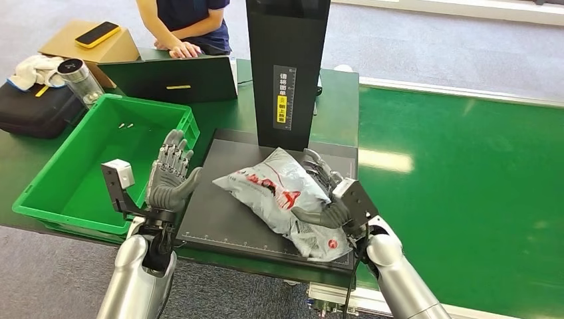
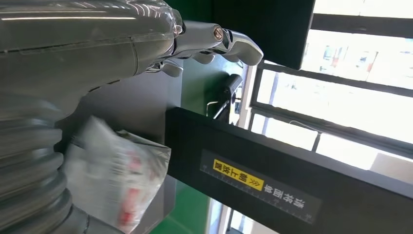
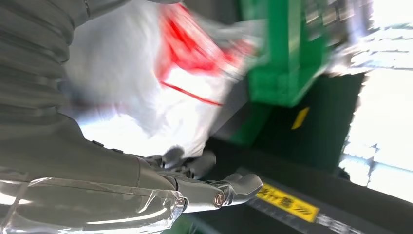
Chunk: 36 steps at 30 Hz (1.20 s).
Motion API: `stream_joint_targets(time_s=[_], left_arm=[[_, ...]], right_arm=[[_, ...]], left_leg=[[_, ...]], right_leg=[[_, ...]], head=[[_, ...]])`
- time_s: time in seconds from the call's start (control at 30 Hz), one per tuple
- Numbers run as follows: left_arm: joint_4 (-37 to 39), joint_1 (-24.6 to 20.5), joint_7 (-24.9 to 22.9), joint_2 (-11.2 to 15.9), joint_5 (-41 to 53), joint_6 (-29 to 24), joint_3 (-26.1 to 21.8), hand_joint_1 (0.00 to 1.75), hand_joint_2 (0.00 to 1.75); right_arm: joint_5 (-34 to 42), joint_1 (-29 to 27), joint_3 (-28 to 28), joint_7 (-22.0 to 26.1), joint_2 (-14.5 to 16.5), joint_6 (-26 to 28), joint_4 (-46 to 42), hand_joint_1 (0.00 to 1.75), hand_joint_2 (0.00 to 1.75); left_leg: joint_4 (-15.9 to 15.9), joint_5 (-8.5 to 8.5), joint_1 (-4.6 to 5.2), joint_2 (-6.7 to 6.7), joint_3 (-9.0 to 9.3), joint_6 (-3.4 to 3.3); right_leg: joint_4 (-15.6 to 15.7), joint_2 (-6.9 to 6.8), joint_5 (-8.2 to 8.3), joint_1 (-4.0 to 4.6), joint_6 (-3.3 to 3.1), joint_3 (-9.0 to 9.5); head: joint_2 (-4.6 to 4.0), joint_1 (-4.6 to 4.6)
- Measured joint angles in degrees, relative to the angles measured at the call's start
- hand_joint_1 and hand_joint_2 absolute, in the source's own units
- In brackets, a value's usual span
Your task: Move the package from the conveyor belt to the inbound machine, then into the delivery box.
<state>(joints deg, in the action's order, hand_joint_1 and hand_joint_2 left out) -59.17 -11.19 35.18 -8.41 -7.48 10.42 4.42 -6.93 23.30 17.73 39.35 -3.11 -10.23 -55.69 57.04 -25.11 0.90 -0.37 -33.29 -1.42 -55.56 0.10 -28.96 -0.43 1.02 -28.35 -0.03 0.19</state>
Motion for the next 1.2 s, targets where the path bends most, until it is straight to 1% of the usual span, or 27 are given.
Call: stream_joint_targets(time_s=[0.1,0.17,0.23,0.3,0.37,0.43,0.5,0.6,0.7,0.8,0.97,1.07,1.2], left_arm=[[-1.0,0.4,0.2,0.0,-0.2,0.1,-0.1,0.00,1.75],[-1.7,0.8,0.4,0.0,-0.3,1.2,-0.1,0.00,1.75],[-2.3,1.2,0.0,0.0,-0.3,3.4,0.1,0.00,1.75],[-2.8,1.9,-0.4,0.0,0.2,6.5,0.4,0.00,1.75],[-3.4,2.7,-0.1,0.1,2.7,8.9,1.0,0.00,1.75],[-4.0,3.4,0.7,0.1,6.7,9.7,2.0,0.00,1.75],[-4.7,3.9,1.2,0.2,11.4,11.0,3.3,0.00,1.75],[-5.5,4.5,0.4,0.7,20.4,12.5,6.5,0.00,1.75],[-5.6,4.8,-1.3,0.9,28.0,10.6,10.0,0.00,1.75],[-5.6,4.8,-3.1,1.0,34.6,5.9,12.6,0.00,1.75],[-5.1,4.3,-5.7,1.2,45.2,-2.1,16.2,0.00,1.75],[-3.9,3.7,-8.7,1.2,50.6,-5.3,17.9,0.00,1.75],[-0.4,2.6,-13.5,1.1,58.0,-8.7,19.7,0.00,1.75]], right_arm=[[4.7,-1.3,-2.9,-0.9,0.0,-5.1,-2.8,0.00,1.75],[7.8,-2.3,-4.4,-2.2,-0.2,-9.4,-4.6,0.00,1.75],[12.1,-3.7,-5.8,-3.5,-0.5,-15.3,-6.9,0.00,1.75],[15.5,-5.5,-7.7,-4.3,-0.7,-19.7,-9.9,0.00,1.75],[15.9,-7.1,-10.0,-5.1,-0.8,-20.3,-13.0,0.00,1.75],[14.8,-8.5,-12.7,-5.8,-0.8,-19.1,-15.9,0.00,1.75],[13.7,-9.7,-15.5,-6.4,-0.8,-18.3,-18.4,0.00,1.75],[12.7,-11.3,-19.0,-6.9,-0.5,-17.8,-21.2,0.00,1.75],[12.6,-12.4,-22.2,-7.3,0.0,-17.8,-23.3,0.00,1.75],[12.5,-13.7,-24.5,-7.5,0.6,-17.9,-25.2,0.00,1.75],[12.4,-15.6,-27.0,-7.9,1.5,-18.4,-27.9,0.00,1.75],[12.5,-16.3,-27.7,-8.3,2.2,-18.7,-28.8,0.00,1.75],[11.8,-16.9,-28.2,-8.8,3.4,-18.6,-29.6,0.00,1.75]], left_leg=[[0.0,0.00,0.00,0.00,0.01,0.00],[0.0,0.00,0.00,0.00,0.02,0.00],[0.0,0.00,0.00,-0.02,0.02,0.00],[0.0,-0.01,0.00,-0.03,0.01,0.00],[0.0,-0.02,0.01,-0.02,0.00,0.00],[0.0,-0.02,0.01,-0.02,0.00,0.00],[0.0,-0.02,0.01,-0.03,0.00,0.00],[0.0,-0.02,0.01,-0.04,0.01,0.00],[0.0,-0.02,0.02,-0.03,0.03,0.00],[0.0,-0.02,0.01,-0.03,0.03,0.00],[0.0,-0.02,0.01,-0.03,0.02,0.00],[0.0,-0.03,0.01,-0.02,0.03,0.01],[0.0,-0.02,0.01,-0.01,0.03,0.01]], right_leg=[[0.0,0.00,0.00,0.00,0.00,0.00],[0.0,0.00,0.00,0.00,0.00,0.00],[0.0,-0.02,0.00,-0.01,0.00,0.00],[0.0,-0.03,0.00,-0.01,0.00,0.01],[0.0,-0.01,0.00,-0.01,0.00,-0.01],[0.0,-0.01,-0.01,-0.01,0.00,-0.01],[0.0,-0.03,-0.01,-0.01,0.01,0.00],[0.0,-0.04,0.00,-0.02,0.01,0.02],[0.0,-0.03,0.00,-0.02,0.01,0.02],[0.0,-0.03,0.00,-0.01,0.01,0.01],[0.0,-0.02,-0.01,0.00,0.00,0.00],[0.0,-0.02,-0.01,0.00,0.00,-0.01],[0.0,-0.02,-0.01,-0.01,0.00,-0.01]], head=[[-0.01,0.01],[0.00,0.00],[0.00,0.00],[-0.01,-0.01],[-0.01,-0.01],[-0.01,0.00],[0.00,0.01],[-0.01,0.01],[0.00,0.01],[-0.01,0.00],[0.00,0.01],[0.00,0.01],[0.00,0.01]])
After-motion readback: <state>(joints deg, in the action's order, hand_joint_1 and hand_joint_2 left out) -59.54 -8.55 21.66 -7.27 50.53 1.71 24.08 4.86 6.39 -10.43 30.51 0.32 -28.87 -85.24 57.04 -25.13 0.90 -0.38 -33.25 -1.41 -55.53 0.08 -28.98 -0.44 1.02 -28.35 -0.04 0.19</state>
